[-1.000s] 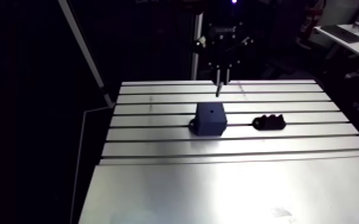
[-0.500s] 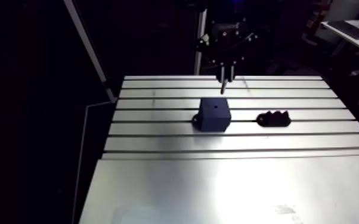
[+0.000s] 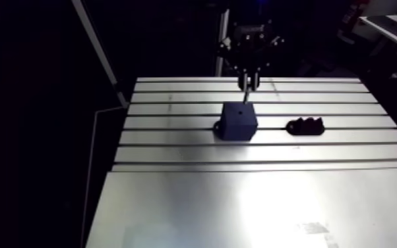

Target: Pick up the M10 bolt and insert it into the hole until fully seated.

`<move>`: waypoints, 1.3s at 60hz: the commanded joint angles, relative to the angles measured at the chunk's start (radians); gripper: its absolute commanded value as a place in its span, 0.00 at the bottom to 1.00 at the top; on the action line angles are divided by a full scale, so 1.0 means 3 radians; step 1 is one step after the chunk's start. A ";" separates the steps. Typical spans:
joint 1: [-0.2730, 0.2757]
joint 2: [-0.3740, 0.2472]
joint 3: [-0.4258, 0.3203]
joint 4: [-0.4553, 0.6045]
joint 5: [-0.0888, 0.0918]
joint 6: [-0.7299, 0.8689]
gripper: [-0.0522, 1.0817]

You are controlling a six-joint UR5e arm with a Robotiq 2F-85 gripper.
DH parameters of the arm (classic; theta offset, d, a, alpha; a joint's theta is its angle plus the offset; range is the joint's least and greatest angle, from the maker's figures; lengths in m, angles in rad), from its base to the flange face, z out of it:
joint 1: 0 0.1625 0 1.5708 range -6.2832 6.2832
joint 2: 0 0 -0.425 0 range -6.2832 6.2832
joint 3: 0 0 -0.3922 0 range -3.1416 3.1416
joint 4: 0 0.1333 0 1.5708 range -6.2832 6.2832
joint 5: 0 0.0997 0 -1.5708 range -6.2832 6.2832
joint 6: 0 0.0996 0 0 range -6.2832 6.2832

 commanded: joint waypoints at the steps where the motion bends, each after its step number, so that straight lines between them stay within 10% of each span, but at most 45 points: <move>1: 0.0010 0.0039 -0.0005 0.0000 0.0004 0.0000 1.00; 78: 0.0031 0.0148 -0.0077 0.0066 -0.0011 0.0000 1.00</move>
